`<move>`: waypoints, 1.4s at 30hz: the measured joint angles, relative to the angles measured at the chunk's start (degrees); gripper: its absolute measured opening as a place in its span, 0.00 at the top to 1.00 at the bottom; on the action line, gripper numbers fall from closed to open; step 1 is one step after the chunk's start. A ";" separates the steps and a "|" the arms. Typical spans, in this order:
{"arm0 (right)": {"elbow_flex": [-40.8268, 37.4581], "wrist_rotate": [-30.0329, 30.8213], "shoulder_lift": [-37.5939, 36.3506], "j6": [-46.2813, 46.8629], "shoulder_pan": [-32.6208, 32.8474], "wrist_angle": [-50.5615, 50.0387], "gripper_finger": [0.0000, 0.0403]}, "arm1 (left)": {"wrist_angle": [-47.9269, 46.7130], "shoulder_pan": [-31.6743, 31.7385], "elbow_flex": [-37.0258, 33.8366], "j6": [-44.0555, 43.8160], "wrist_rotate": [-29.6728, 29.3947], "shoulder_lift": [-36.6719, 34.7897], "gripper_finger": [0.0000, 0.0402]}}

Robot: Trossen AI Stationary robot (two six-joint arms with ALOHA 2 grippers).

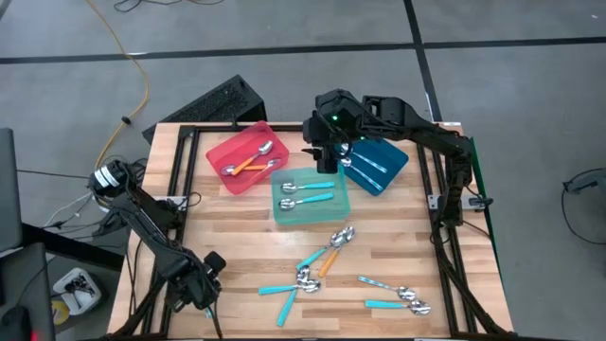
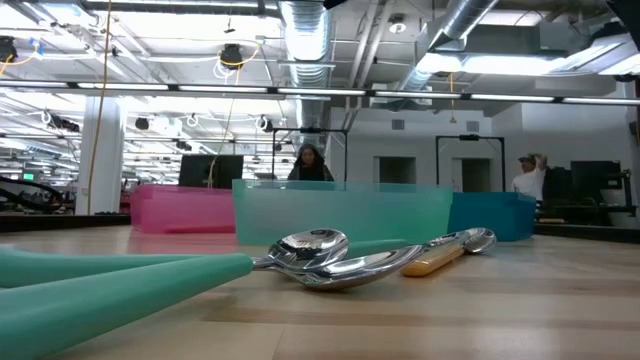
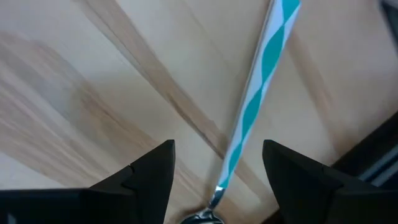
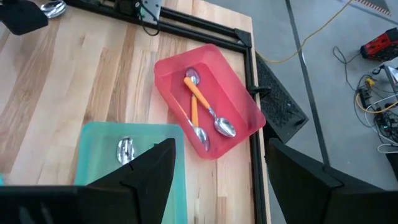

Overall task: Sort silverware by color (type)
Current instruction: Put the left patterned blue spoon into the blue bin

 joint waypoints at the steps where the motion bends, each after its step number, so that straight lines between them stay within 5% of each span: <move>1: 0.00 -0.02 0.02 -0.08 0.00 -0.17 0.33 | 0.04 -0.29 -0.15 0.02 -0.63 0.39 0.44; 15: 0.00 -0.02 0.02 -0.08 0.03 -2.60 0.33 | -1.52 -3.26 0.17 5.62 -5.07 7.95 0.46; 23: 0.00 -0.02 0.02 0.40 0.13 -2.79 0.33 | -1.48 -3.24 0.04 7.99 -5.89 8.15 0.63; 31: 0.00 -0.02 0.02 0.63 0.70 -6.11 0.33 | -1.76 -2.60 -0.02 12.95 -9.80 8.15 0.96; 42: 0.00 -0.02 -1.56 4.21 4.26 -19.36 0.33 | -3.03 -2.37 -0.44 8.16 -12.60 6.09 0.97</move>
